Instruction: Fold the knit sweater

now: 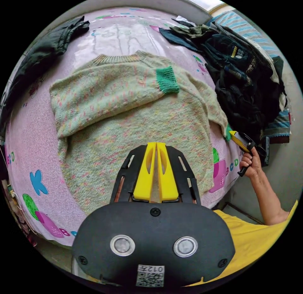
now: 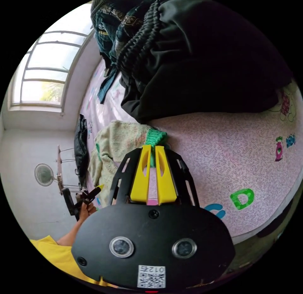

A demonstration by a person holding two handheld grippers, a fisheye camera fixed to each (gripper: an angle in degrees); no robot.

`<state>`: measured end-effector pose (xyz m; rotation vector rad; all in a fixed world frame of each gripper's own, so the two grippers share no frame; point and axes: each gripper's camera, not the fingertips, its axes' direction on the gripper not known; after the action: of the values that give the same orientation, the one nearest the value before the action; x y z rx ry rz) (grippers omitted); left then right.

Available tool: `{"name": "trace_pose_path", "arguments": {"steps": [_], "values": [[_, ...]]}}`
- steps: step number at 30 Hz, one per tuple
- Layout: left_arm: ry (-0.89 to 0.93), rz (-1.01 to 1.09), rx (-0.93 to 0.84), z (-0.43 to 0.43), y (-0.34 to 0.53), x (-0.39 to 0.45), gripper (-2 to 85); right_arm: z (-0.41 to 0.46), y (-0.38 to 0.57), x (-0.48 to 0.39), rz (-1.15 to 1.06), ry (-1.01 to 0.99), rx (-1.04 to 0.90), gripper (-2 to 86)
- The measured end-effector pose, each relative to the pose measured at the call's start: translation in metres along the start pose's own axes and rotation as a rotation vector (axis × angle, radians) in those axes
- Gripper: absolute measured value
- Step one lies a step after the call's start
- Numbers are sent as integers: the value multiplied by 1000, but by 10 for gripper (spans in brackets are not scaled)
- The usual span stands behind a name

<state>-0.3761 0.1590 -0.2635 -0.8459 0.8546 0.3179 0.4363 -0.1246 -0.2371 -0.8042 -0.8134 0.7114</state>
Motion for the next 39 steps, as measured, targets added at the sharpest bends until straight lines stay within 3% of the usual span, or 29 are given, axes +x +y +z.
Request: {"name": "trace_pose_path", "arguments": {"steps": [6,9,13,19,22,24,28,39], "values": [[56,116,56,-1,-86,47,1,-54,-15,-8,-21,-136,74,16],[60,149,-71,23,-121,59,1,-83,-27,-9,-24,-251,118,14],[-2,167,-168,48,-128,64,0,-111,-46,-9,-15,-436,183,13],[107,47,-135,32,-131,40,-1,-118,-76,-38,-103,-549,129,12],[96,56,19,-1,-132,44,-1,-110,-80,-63,-168,-597,77,11],[130,61,16,-6,-141,49,-1,-100,-78,-83,-212,-647,31,11],[421,-18,-66,6,-159,41,-1,-79,-71,-117,-290,-685,-55,11],[374,-244,171,-90,-105,-100,-1,70,-26,-219,-469,-615,-361,13]]}}
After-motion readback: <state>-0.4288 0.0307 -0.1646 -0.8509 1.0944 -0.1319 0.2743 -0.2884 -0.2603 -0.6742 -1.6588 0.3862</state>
